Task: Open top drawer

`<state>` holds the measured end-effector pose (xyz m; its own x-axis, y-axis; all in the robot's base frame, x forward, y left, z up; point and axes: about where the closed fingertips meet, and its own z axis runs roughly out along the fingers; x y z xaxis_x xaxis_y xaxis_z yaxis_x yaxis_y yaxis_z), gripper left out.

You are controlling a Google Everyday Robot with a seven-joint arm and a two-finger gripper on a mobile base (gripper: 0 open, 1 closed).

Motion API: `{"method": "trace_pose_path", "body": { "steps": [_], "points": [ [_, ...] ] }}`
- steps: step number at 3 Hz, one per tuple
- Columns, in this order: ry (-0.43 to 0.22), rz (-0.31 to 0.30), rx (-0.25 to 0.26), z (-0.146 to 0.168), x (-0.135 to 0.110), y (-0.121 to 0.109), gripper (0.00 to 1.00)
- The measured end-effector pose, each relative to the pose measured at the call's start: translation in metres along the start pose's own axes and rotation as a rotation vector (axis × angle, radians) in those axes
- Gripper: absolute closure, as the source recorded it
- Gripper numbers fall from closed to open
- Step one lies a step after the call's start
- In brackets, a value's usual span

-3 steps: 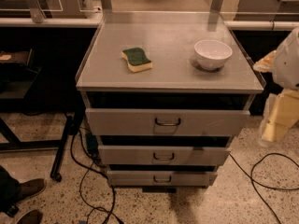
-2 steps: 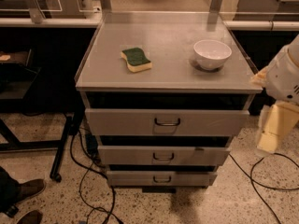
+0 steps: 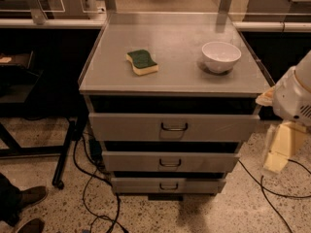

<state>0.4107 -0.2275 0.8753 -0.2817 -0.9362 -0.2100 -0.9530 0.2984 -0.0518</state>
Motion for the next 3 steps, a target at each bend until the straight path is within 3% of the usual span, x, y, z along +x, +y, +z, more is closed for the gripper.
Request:
{"method": "trace_pose_path", "body": {
  "steps": [1, 2, 3],
  "points": [
    [0.016, 0.03, -0.093, 0.078, 0.017, 0.011, 0.0],
    [0.01, 0.052, -0.13, 0.118, 0.023, 0.008, 0.0],
    [0.009, 0.053, -0.131, 0.12, 0.023, 0.008, 0.0]
  ]
}}
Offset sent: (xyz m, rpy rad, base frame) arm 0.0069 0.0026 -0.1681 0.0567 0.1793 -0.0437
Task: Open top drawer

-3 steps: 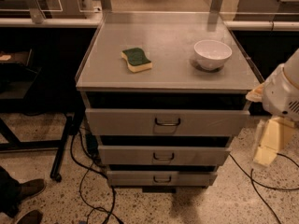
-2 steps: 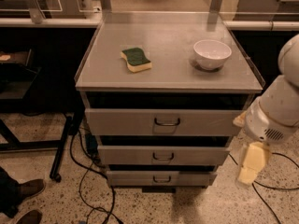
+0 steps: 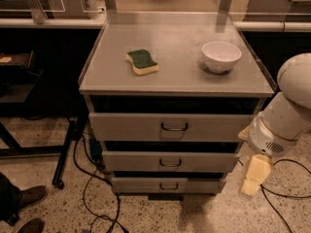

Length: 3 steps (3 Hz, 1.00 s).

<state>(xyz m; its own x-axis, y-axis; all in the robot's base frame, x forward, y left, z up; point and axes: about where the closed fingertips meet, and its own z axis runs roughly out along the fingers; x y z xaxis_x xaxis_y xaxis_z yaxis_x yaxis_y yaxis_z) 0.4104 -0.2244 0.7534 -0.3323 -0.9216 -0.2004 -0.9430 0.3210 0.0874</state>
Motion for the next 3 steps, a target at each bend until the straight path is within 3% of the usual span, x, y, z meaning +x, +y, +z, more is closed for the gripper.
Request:
{"method": "trace_pose_path", "body": {
  "steps": [1, 3],
  "points": [
    [-0.034, 0.023, 0.025, 0.004, -0.008, -0.01, 0.0],
    [-0.097, 0.033, 0.093, 0.03, -0.038, -0.066, 0.0]
  ]
}}
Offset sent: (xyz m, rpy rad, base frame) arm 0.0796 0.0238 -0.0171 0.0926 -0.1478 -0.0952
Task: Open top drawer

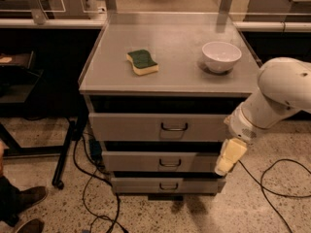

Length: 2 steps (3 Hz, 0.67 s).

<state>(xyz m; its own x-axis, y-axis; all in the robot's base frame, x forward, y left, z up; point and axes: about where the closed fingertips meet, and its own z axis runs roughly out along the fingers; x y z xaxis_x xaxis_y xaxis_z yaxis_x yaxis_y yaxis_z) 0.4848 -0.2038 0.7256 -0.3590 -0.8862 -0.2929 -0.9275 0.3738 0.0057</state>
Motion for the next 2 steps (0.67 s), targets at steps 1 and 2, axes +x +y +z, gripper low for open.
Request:
{"method": "trace_pose_path", "body": {
  "steps": [1, 2],
  "points": [
    [-0.003, -0.004, 0.004, 0.013, -0.004, -0.012, 0.0],
    [0.0, -0.022, 0.056, 0.014, -0.013, -0.053, 0.0]
  ]
}}
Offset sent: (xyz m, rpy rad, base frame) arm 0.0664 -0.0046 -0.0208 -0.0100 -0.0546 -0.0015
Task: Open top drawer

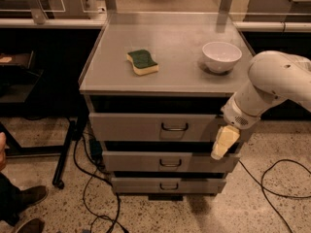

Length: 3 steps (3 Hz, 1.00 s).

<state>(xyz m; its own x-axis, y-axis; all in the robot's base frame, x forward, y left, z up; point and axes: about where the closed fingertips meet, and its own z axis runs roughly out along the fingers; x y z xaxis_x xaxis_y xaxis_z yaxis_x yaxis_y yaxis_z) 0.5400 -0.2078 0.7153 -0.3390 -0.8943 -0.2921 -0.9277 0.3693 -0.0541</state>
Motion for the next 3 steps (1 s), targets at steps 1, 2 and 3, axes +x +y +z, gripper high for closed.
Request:
{"method": "trace_pose_path", "body": {
  "steps": [1, 2, 3],
  "points": [
    [0.0, 0.0, 0.0, 0.0, 0.0, 0.0, 0.0],
    [-0.001, -0.019, -0.004, 0.008, -0.003, 0.0, 0.0],
    [-0.006, -0.067, -0.006, 0.029, -0.013, -0.016, 0.0]
  ]
}}
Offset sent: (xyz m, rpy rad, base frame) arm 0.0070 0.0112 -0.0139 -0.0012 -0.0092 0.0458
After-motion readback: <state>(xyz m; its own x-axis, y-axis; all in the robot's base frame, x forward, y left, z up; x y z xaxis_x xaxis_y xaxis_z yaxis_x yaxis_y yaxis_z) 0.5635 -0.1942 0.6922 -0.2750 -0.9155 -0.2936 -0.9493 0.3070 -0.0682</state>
